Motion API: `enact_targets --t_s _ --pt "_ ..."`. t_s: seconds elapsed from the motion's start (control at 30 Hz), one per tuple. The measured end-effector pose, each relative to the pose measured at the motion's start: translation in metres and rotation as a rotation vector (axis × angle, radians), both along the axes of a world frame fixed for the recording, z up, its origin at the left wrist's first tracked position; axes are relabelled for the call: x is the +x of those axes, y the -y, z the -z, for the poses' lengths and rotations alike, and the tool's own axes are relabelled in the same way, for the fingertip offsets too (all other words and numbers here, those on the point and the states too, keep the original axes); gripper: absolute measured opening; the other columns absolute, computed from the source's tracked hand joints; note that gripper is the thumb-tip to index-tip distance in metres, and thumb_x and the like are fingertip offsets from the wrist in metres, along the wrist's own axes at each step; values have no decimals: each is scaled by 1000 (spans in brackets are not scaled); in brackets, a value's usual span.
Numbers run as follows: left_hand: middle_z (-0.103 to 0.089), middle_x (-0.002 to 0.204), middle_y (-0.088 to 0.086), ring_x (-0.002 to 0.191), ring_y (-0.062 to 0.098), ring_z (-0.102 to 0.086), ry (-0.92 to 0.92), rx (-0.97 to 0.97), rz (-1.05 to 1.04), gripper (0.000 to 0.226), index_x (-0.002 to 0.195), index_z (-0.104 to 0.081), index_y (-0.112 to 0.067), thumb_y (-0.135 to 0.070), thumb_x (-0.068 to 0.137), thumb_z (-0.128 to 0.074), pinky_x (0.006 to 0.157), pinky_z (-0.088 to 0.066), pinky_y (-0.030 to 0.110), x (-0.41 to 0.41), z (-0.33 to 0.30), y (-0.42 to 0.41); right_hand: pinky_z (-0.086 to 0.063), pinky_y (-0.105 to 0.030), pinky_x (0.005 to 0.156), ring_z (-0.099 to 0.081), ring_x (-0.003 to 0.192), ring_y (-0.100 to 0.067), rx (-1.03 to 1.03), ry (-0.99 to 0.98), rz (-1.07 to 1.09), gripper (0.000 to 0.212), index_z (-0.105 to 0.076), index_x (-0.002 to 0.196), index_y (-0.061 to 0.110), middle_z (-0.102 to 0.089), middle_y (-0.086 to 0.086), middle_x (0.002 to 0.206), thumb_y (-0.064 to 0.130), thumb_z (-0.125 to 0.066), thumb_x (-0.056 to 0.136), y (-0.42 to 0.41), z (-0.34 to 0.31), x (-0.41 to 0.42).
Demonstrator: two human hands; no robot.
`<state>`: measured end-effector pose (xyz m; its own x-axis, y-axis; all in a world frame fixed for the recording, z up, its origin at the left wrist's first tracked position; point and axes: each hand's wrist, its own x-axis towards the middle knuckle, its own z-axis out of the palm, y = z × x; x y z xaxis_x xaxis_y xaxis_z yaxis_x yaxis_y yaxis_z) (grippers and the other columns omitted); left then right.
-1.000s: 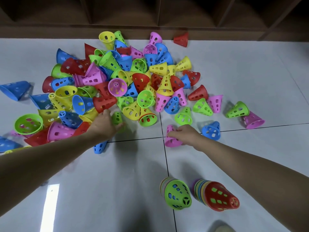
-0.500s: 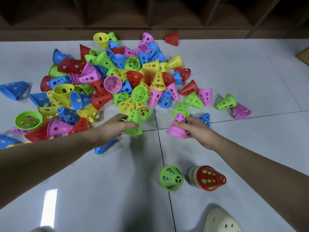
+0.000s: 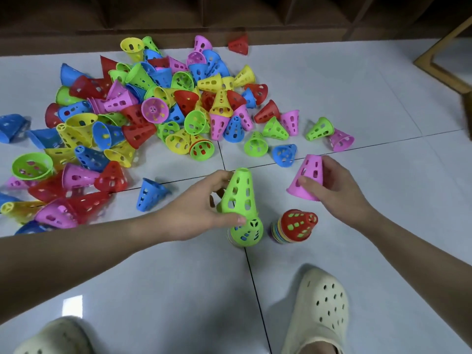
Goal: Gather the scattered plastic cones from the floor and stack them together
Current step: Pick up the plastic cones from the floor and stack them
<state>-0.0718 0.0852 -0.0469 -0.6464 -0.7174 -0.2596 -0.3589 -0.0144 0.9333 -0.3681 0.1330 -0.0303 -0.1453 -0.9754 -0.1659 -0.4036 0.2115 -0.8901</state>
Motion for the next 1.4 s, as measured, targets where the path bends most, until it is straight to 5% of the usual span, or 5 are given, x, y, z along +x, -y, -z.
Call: enact_targets --t_s 0.23,0.67,0.93,1.2,1.4 --pt "-61 112 -12 103 1 -51 115 -260 36 73 125 -51 -35 -30 66 -92 77 -34 5 -14 15 -22 -49 -15 80 -64 88 -10 -56 -192 -79 39 -57 111 23 -67 16 93 15 -81 81 -52 3 2" --pt "-61 121 -23 109 1 -53 190 -305 80 62 127 -54 -35 -39 69 -76 86 -36 7 11 42 -11 -48 -22 83 -63 92 -10 -131 -309 -92 17 -65 96 16 -67 6 96 17 -77 85 -52 12 2" --pt "-59 131 8 118 34 -51 666 -642 -24 57 136 -55 -12 -14 83 -75 104 -40 45 110 75 44 -45 -10 75 -61 83 4 -16 -269 -118 9 -66 95 15 -67 7 95 19 -72 90 -12 13 19" --pt "-48 137 14 126 35 -46 820 -470 -199 73 144 -42 -10 -29 84 -78 107 -41 51 166 90 52 -50 -24 77 -62 83 -7 75 -280 -268 7 -64 90 20 -66 6 91 24 -71 90 13 31 41" --pt "-62 121 13 113 33 -57 821 -261 -272 72 136 -39 -15 -49 84 -74 94 -48 46 158 106 52 -46 -13 68 -58 70 0 169 -276 -283 6 -66 89 22 -65 9 82 27 -70 92 43 39 44"
